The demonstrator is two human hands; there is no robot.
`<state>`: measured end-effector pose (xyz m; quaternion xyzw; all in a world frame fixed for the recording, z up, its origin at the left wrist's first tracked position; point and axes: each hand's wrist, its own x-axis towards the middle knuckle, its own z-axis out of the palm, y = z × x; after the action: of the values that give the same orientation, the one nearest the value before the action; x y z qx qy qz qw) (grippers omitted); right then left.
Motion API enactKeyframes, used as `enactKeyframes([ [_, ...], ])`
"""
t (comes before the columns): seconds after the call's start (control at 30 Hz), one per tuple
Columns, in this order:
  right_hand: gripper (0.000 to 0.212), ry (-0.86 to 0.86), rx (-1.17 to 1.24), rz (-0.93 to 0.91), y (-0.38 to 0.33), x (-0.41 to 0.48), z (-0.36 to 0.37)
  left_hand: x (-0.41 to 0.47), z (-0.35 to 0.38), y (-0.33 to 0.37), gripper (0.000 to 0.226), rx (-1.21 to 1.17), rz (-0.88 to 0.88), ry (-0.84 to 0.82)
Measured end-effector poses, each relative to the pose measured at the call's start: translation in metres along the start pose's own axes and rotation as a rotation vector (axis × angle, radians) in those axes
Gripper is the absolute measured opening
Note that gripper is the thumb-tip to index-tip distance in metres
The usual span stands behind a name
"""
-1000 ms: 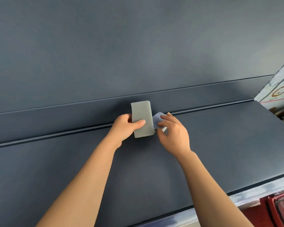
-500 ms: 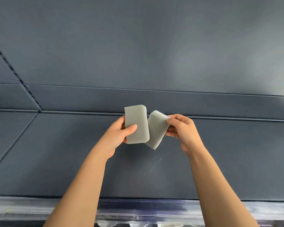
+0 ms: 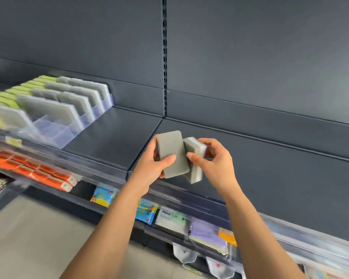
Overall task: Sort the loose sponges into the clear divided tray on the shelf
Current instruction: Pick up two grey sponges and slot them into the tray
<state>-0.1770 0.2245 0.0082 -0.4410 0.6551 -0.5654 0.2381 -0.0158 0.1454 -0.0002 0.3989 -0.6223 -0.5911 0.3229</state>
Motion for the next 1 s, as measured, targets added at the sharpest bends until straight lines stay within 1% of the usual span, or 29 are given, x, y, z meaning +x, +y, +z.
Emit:
enactKeyframes([
  [0.1,0.033,0.0,-0.019,-0.053,-0.013,-0.008,0.052,-0.017,-0.051,-0.006,0.04,-0.002,-0.003,0.086],
  [0.23,0.036,-0.034,-0.036,-0.09,-0.032,-0.013,0.111,-0.03,-0.112,-0.013,0.022,-0.017,0.009,0.193],
  [0.33,0.035,-0.066,-0.047,-0.11,-0.045,-0.012,0.148,-0.034,-0.153,-0.019,0.03,0.0,0.035,0.252],
  [0.43,0.033,-0.105,-0.048,-0.134,-0.055,-0.006,0.183,-0.035,-0.192,-0.024,0.053,0.034,0.058,0.343],
  [0.47,0.032,-0.114,-0.049,-0.14,-0.058,-0.004,0.193,-0.034,-0.203,-0.024,0.056,0.05,0.062,0.36],
  [0.63,0.031,-0.17,-0.064,-0.17,-0.071,0.016,0.251,-0.024,-0.263,-0.026,0.046,0.126,0.095,0.413],
  [0.77,0.03,-0.191,-0.06,-0.199,-0.078,0.041,0.302,-0.004,-0.313,-0.025,0.047,0.197,0.129,0.467],
  [0.9,0.033,-0.173,-0.061,-0.197,-0.087,0.067,0.345,0.019,-0.355,-0.018,0.048,0.242,0.134,0.456],
  [1.0,0.033,-0.163,-0.063,-0.2,-0.092,0.084,0.371,0.036,-0.383,-0.013,0.049,0.324,0.145,0.473],
])
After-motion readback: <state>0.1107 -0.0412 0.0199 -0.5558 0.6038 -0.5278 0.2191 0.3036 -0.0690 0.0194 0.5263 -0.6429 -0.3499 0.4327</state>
